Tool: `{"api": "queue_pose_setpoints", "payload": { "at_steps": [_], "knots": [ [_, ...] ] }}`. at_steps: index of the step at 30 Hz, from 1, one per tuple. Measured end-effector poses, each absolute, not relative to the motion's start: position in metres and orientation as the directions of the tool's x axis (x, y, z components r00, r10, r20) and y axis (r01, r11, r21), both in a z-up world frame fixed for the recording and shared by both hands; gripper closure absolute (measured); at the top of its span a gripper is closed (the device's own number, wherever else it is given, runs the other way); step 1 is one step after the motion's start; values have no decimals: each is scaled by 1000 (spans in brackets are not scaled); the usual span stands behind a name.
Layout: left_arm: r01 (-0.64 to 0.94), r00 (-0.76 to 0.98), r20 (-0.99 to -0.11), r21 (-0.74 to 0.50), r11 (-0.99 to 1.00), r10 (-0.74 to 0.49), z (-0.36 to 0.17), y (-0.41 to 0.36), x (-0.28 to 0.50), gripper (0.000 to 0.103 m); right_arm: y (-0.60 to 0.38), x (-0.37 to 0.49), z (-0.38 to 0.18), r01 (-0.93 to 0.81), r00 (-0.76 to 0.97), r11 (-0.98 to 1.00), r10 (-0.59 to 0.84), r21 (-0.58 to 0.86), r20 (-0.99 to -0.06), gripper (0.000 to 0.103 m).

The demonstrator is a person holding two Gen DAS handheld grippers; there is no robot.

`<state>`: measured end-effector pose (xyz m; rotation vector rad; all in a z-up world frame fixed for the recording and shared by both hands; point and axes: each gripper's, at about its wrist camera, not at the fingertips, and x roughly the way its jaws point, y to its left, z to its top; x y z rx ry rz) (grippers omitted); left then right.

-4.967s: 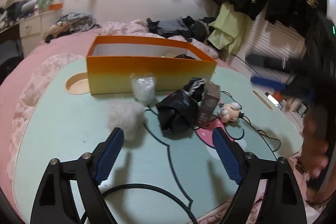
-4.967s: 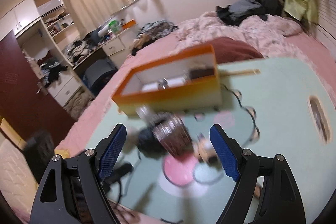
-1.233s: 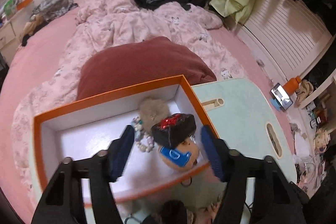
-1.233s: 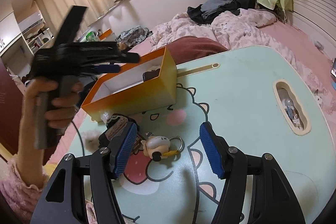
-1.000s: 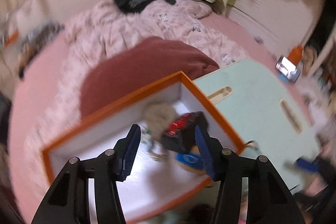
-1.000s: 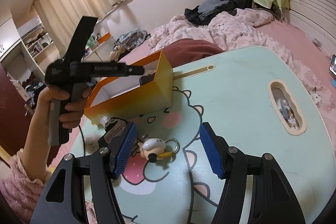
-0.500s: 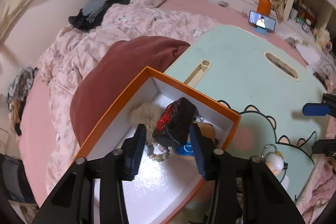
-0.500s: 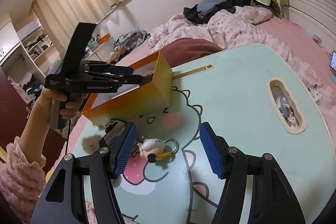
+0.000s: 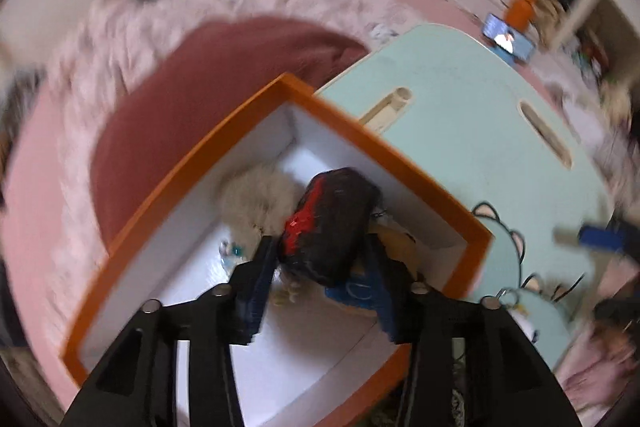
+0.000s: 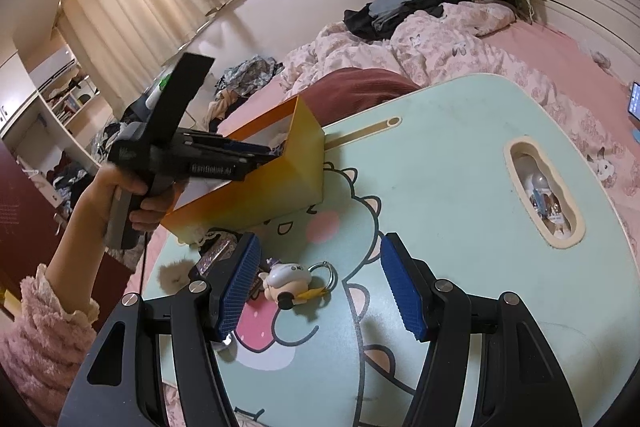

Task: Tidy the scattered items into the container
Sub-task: 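Reach into the box and grasp the black-and-red pouch with the left gripper, then lift the black pouch out of the box and release it on the table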

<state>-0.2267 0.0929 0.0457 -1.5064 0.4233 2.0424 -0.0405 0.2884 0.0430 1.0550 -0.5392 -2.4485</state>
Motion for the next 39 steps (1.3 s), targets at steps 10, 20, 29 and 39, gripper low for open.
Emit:
{"api": "queue_pose_setpoints", "payload": {
  "at_steps": [10, 20, 29, 39],
  "knots": [
    [-455, -124, -898, -327, -828, 423, 31, 50, -237, 69, 288, -39, 43, 216, -621, -838, -514, 501, -592, 40],
    [-381, -245, -889, -280, -881, 388, 50, -4, -222, 75, 291, -42, 41, 205, -620, -837, -512, 508, -594, 40],
    [-396, -271, -886, -252, -883, 375, 61, 5, -225, 73, 292, -44, 39, 207, -613, -835, -517, 510, -597, 40],
    [-397, -290, -887, -231, -888, 360, 47, 22, -231, 68, 295, -45, 38, 199, -611, -834, -516, 514, -601, 40]
  ]
}}
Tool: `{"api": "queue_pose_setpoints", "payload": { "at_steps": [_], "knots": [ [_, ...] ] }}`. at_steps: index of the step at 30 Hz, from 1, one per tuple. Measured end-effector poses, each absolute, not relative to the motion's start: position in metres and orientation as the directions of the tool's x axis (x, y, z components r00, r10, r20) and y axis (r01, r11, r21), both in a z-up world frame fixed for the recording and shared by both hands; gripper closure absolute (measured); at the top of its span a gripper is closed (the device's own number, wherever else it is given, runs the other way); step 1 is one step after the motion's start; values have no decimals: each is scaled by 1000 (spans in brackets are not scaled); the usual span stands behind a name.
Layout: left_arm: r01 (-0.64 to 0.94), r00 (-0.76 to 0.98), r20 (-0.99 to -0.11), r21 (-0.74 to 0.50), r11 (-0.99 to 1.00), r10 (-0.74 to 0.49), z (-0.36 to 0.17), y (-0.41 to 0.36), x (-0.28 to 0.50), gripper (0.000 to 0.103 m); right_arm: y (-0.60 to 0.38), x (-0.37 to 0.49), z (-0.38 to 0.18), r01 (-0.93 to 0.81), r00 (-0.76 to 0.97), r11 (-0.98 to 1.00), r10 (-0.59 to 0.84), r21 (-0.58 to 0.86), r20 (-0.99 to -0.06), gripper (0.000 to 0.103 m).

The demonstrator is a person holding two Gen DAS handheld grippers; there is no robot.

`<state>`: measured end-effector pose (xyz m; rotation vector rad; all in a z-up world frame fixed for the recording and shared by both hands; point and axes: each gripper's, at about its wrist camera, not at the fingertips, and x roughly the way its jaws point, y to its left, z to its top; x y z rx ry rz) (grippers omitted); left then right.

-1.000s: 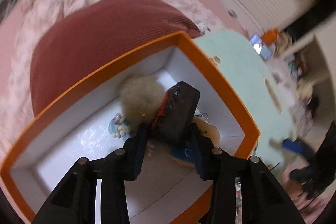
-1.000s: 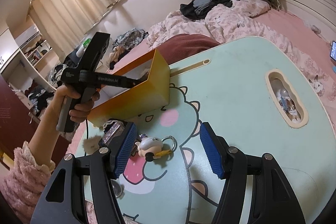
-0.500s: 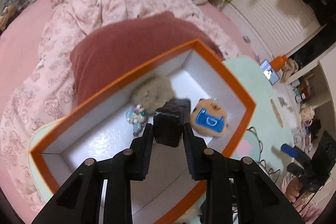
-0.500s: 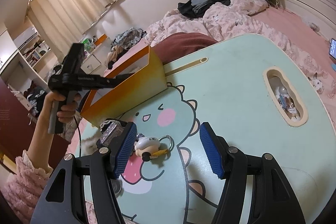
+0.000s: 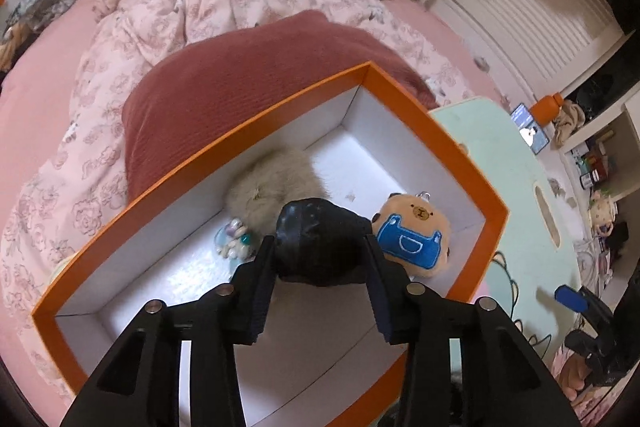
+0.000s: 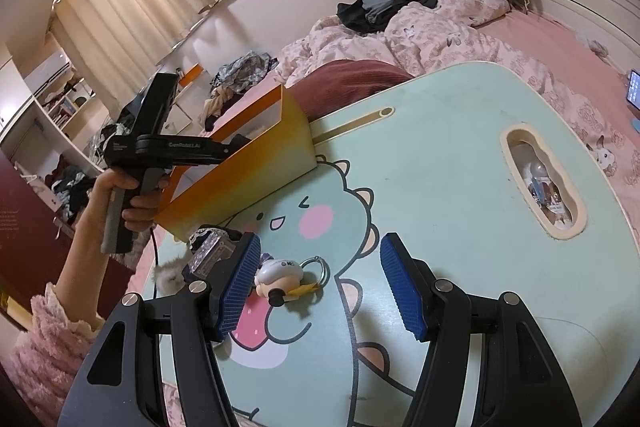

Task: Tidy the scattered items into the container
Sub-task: 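Lift the black pouch out of the box and release it on the table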

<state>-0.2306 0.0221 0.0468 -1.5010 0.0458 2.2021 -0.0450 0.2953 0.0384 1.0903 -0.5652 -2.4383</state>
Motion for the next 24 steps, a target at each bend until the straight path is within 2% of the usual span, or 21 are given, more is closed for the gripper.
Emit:
{"api": "queue_pose_setpoints", "payload": {
  "at_steps": [2, 9, 14, 18, 24],
  "knots": [
    [-400, -307, -870, -251, -882, 386, 54, 20, -227, 76, 295, -45, 38, 198, -611, -836, -514, 512, -602, 40],
    [-403, -431, -745, -347, -847, 510, 108, -7, -196, 76, 294, -45, 38, 202, -612, -835, -515, 511, -600, 40],
    [-457, -494, -648, -375, -807, 581, 139, -22, -134, 76, 290, -44, 38, 211, -605, -838, -516, 503, -606, 40],
    [-497, -512, -615, -357, -791, 599, 135, -30, -74, 76, 289, -42, 41, 217, -612, -839, -515, 499, -600, 40],
    [-408, -544, -612, -405, -818, 574, 84, -50, -31, 76, 286, -42, 38, 216, -604, -840, -515, 498, -608, 40]
  ]
}}
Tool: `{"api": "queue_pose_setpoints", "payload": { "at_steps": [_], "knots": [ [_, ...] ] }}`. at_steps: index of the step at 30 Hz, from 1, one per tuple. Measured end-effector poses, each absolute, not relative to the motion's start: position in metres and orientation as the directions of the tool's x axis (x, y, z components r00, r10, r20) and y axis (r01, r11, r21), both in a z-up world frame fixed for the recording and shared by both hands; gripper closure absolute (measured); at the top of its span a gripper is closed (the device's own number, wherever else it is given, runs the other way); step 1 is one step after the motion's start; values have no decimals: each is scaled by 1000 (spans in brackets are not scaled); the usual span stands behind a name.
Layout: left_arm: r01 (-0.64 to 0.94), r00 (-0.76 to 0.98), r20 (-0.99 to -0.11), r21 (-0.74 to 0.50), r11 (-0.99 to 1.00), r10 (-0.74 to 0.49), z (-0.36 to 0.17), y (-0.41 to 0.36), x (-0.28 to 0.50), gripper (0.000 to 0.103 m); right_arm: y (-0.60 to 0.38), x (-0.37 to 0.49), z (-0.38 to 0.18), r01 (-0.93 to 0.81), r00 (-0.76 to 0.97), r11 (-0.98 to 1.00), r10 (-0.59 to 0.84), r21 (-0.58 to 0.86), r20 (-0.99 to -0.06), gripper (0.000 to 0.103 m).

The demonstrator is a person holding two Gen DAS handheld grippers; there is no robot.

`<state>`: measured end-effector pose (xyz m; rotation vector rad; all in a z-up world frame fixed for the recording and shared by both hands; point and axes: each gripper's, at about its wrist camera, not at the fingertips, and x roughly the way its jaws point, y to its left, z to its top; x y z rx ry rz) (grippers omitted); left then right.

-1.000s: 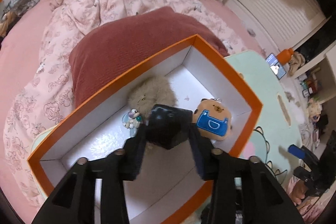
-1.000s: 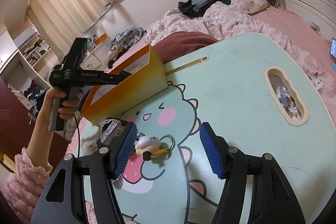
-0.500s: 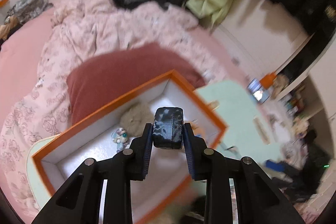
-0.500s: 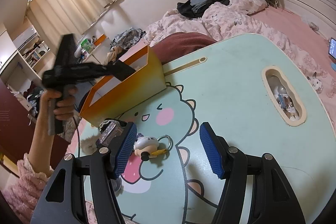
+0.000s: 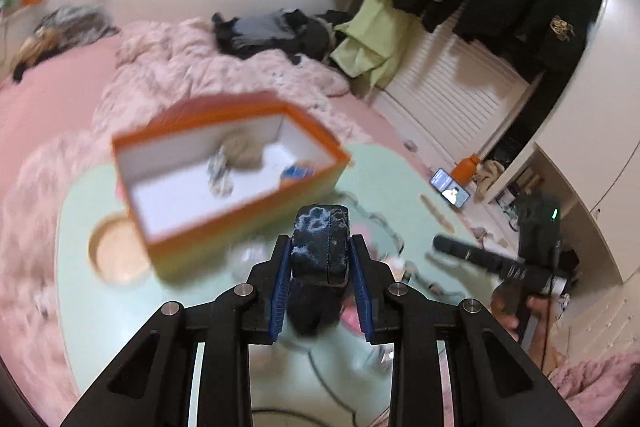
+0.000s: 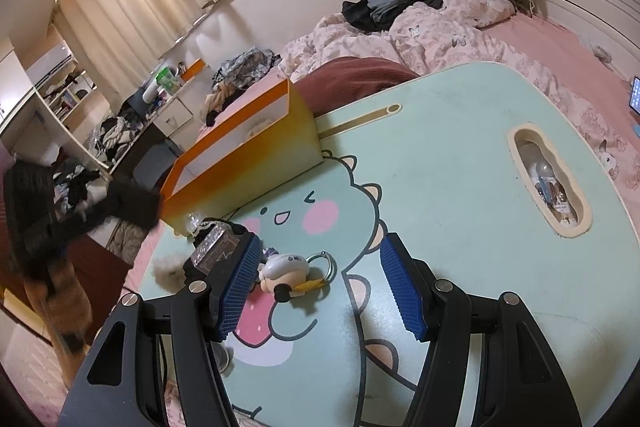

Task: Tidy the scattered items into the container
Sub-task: 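Lift the black pouch out of the box and release it on the table, then reach into the box and grasp the grey fluffy pompom with the right gripper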

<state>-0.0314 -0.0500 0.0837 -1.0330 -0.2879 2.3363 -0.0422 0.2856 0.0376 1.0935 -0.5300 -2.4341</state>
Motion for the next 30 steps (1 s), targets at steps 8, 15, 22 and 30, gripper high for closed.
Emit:
{"api": "queue_pose_setpoints", "payload": {
  "at_steps": [8, 15, 22, 30],
  "knots": [
    [-352, -581, -578, -456, -817, 573, 41, -58, -19, 63, 279, -40, 37, 229, -594, -842, -518, 488, -615, 40],
    [-321, -711, -471, -444, -837, 522, 53, -78, 9, 33, 274, -38, 38, 234, -591, -845, -516, 481, -620, 40],
    [-260, -801, -372, -488, -833, 468, 72, -128, 34, 19, 266, -39, 44, 249, -594, -850, -512, 463, -621, 40],
    [-130, -811, -469, -437, -890, 349, 48, -146, 33, 18, 210, -68, 99, 376, -588, -849, -529, 371, -613, 40]
  ]
}}
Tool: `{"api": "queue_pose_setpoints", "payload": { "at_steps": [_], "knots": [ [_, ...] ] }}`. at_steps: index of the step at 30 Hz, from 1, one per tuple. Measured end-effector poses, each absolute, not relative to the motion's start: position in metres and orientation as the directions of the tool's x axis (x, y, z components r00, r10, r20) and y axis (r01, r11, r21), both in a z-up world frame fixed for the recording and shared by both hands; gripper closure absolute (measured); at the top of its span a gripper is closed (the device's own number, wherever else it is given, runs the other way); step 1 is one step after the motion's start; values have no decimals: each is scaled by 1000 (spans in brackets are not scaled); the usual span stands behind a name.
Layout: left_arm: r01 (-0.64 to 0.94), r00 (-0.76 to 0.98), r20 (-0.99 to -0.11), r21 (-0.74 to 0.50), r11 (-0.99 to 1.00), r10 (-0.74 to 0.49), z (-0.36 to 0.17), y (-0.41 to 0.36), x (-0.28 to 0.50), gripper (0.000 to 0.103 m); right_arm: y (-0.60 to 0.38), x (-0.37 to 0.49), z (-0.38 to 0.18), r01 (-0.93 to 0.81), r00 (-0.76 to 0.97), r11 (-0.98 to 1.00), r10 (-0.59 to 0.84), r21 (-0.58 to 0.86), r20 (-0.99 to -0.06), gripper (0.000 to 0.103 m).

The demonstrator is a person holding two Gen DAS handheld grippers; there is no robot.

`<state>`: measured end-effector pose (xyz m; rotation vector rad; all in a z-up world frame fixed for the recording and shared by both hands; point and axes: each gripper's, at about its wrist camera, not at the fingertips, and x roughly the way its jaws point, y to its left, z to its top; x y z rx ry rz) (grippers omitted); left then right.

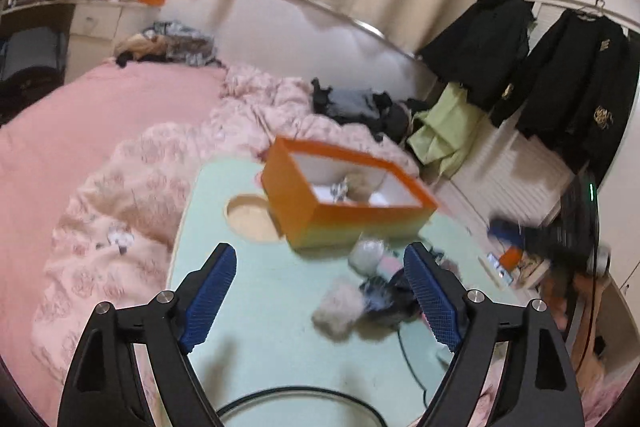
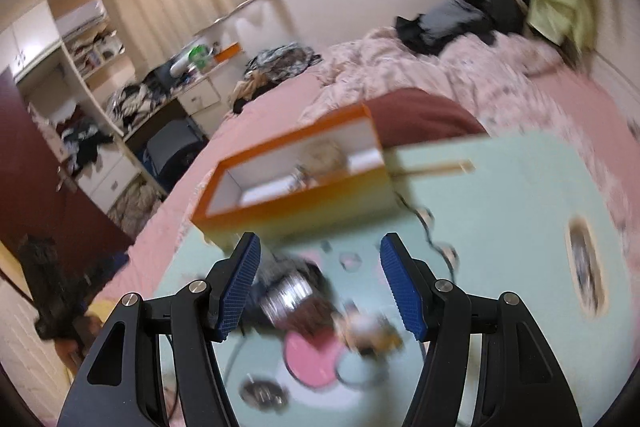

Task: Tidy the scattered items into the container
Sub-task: 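Reach into the box and grasp the grey fluffy pompom with the right gripper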

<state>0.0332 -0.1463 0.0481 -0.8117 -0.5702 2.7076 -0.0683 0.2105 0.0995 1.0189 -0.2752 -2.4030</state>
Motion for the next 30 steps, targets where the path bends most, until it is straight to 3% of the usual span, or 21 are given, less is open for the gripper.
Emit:
{"api": "queue_pose_setpoints", "payload": {
  "at_steps": [7, 14, 19, 25, 28, 30],
  "knots": [
    [-83, -769, -588, -297, -951, 251, 20, -121, 22, 16, 129, -172, 99, 412, -441, -871, -449, 269, -777, 40],
    [-100, -766, -605, -222, -970, 218, 12, -110, 28, 16, 80, -247, 61, 392, -311, -911, -265, 131, -912, 40],
    [-105, -765, -600, -247, -963, 237, 11, -113, 30, 15, 46, -251, 33, 449, -330, -893, -123, -41, -936, 40],
    [-90, -758, -601, -286, -954, 252, 7, -119, 30, 15, 28, -259, 29, 463, -355, -878, -59, -121, -933, 40],
    [-89, -761, -594, -301, -949, 260, 7, -121, 30, 15, 28, -265, 22, 454, -309, -887, -71, -82, -948, 40],
    [-90, -761, -592, -311, -946, 266, 7, -121, 30, 15, 35, -266, 23, 434, -296, -900, -108, -33, -949, 48]
  ]
}}
